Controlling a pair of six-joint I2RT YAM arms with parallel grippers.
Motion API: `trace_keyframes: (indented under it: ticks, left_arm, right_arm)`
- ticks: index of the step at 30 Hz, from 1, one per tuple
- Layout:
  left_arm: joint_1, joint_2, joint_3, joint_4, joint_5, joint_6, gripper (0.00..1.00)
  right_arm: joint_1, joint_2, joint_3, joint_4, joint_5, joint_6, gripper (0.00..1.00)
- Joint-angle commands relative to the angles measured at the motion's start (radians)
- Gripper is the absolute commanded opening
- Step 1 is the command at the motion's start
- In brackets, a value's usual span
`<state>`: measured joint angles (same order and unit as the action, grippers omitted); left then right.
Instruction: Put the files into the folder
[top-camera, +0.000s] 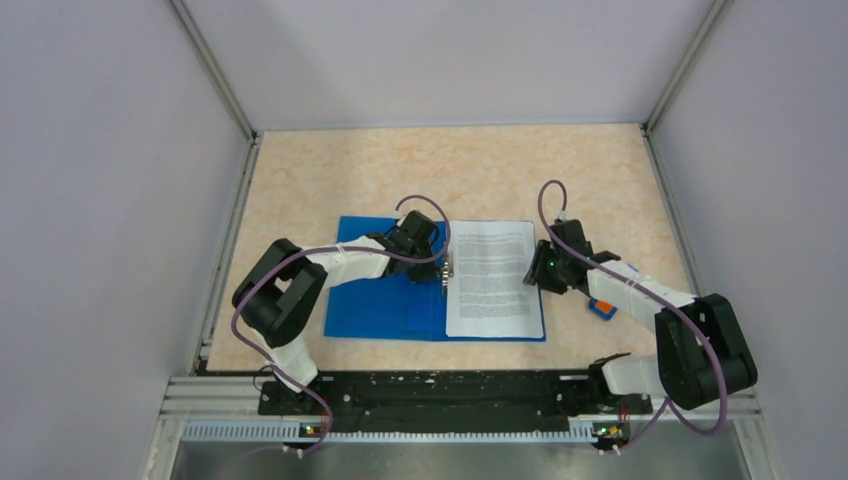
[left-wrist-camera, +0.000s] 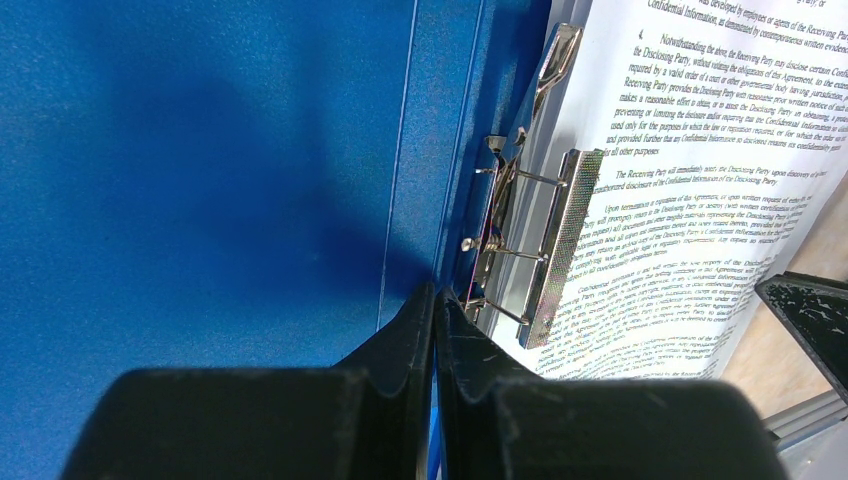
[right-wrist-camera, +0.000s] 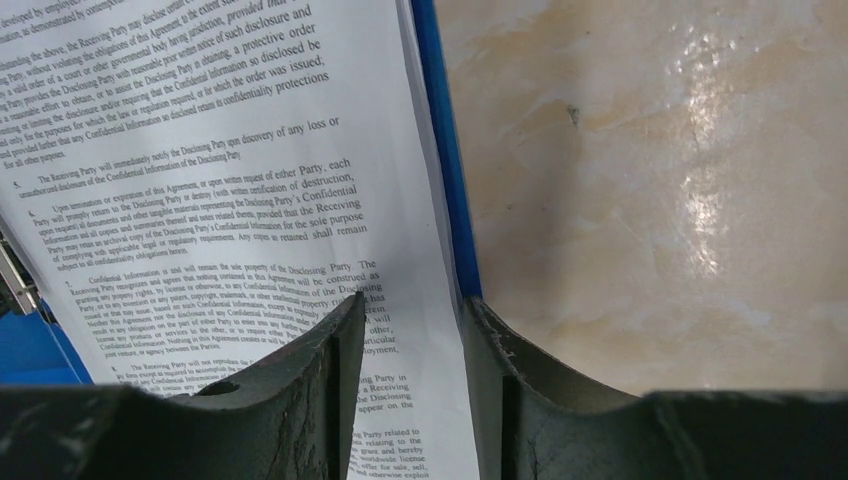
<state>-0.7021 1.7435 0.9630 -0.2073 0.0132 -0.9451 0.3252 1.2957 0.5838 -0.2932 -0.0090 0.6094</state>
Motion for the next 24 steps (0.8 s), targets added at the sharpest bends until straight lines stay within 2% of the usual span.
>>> trace_keyframes:
  ticks: [1, 5, 9, 13, 19, 24]
  left_arm:
    - [-0.006, 0.045, -0.007, -0.013, -0.032, -0.003, 0.08]
    - [-0.005, 0.044, -0.006, -0.017, -0.035, -0.001, 0.08]
    - [-0.005, 0.04, -0.007, -0.019, -0.036, -0.004, 0.08]
    - [-0.005, 0.02, -0.008, -0.026, -0.041, -0.002, 0.09]
    - [-0.005, -0.049, 0.036, -0.078, -0.058, 0.036, 0.16]
    - [0.018, -0.143, 0.073, -0.155, -0.112, 0.094, 0.23]
  right_arm:
    - [0.01, 0.023, 0.056, 0.021, -0.018, -0.017, 0.41]
    - [0.01, 0.017, 0.055, 0.01, 0.003, -0.021, 0.42]
    - [0.01, -0.002, 0.072, -0.029, 0.047, -0.037, 0.53]
    - [0.011, -0.024, 0.123, -0.094, 0.079, -0.056, 0.58]
    - [0.044, -0.05, 0.235, -0.175, 0.092, -0.061, 0.57]
    - [0.21, 0.025, 0.343, -0.202, 0.178, -0.005, 0.53]
